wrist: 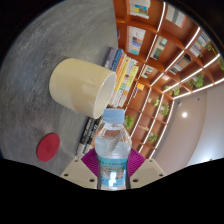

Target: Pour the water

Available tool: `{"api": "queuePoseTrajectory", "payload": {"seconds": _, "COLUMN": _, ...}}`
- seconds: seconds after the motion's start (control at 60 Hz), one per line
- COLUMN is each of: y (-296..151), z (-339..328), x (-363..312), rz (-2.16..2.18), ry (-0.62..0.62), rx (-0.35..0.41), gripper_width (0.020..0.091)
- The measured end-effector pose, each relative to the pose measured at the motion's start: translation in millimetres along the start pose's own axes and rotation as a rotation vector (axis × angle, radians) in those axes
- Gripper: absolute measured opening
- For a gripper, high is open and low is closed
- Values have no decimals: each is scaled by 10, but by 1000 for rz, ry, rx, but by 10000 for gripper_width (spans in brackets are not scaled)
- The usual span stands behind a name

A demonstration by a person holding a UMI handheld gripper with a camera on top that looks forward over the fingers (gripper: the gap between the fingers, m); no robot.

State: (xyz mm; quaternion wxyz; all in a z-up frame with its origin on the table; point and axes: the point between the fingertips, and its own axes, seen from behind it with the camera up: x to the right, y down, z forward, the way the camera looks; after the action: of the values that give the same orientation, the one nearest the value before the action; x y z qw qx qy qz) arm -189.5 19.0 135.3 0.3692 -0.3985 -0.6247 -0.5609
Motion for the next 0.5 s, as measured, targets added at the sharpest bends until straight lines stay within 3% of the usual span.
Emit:
{"api": "queuePoseTrajectory", "payload": {"seconds": 0.15, "y": -53, "z": 19, "x": 197, "rz": -157, "ry": 88, "rx": 0, "gripper_width": 319}}
{"api": "queuePoseTrajectory", "payload": {"seconds": 0.35, "y": -93, "z": 48, "x": 64, "rz": -100, "ry": 64, "rx": 15, "gripper_width": 321}}
{"api": "queuePoseTrajectory", "payload": {"seconds": 0.5, "y": 4, "z": -12, "x": 77, "rz": 173, "ry": 43, "rx": 44, "gripper_width": 321}}
